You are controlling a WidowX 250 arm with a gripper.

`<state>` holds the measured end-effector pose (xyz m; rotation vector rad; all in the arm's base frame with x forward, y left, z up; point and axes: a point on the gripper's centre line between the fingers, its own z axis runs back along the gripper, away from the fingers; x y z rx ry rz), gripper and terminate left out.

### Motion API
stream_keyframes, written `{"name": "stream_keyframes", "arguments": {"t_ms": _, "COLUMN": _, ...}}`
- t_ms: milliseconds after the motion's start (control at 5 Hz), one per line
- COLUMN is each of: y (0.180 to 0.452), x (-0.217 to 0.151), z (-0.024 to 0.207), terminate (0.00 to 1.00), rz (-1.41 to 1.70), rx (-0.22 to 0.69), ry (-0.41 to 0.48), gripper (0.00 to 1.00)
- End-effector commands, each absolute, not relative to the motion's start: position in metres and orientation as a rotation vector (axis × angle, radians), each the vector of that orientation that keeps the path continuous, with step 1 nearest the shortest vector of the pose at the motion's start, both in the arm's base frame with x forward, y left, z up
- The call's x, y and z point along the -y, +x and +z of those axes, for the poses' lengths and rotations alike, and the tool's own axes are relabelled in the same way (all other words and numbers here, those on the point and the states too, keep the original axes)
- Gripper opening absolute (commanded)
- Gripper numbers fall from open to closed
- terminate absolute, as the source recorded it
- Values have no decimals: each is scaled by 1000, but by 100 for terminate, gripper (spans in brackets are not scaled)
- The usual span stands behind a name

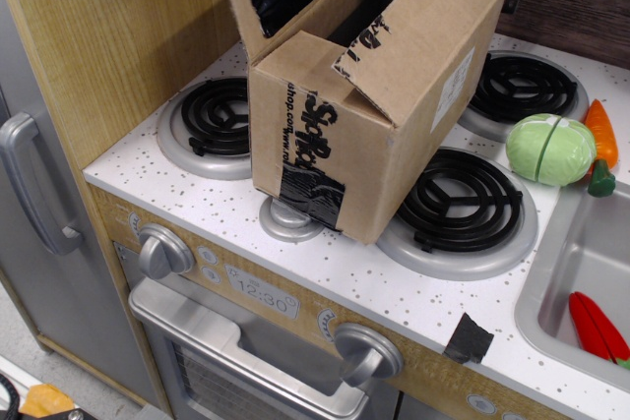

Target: Close small4fbox flaps

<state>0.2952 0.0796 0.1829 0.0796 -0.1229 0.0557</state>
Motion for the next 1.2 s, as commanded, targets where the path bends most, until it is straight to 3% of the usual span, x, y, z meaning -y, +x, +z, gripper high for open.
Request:
{"name": "stream_keyframes", "arguments": {"t_ms": 0, "y": 289, "x": -56, "z": 184, "terminate": 0, "rz": 19, "rx": 147, "ry": 33, "gripper": 100}}
{"name": "stream_keyframes", "arguments": {"t_ms": 600, "y": 294, "x": -47, "z": 149, "terminate": 0, "rz": -9, "rx": 117, "ry": -37, "gripper": 100}}
{"name": "stream_keyframes", "arguments": {"t_ms": 1000, "y": 294, "x": -28, "z": 140, "terminate": 0, "rz": 4, "rx": 128, "ry": -71, "gripper": 100}}
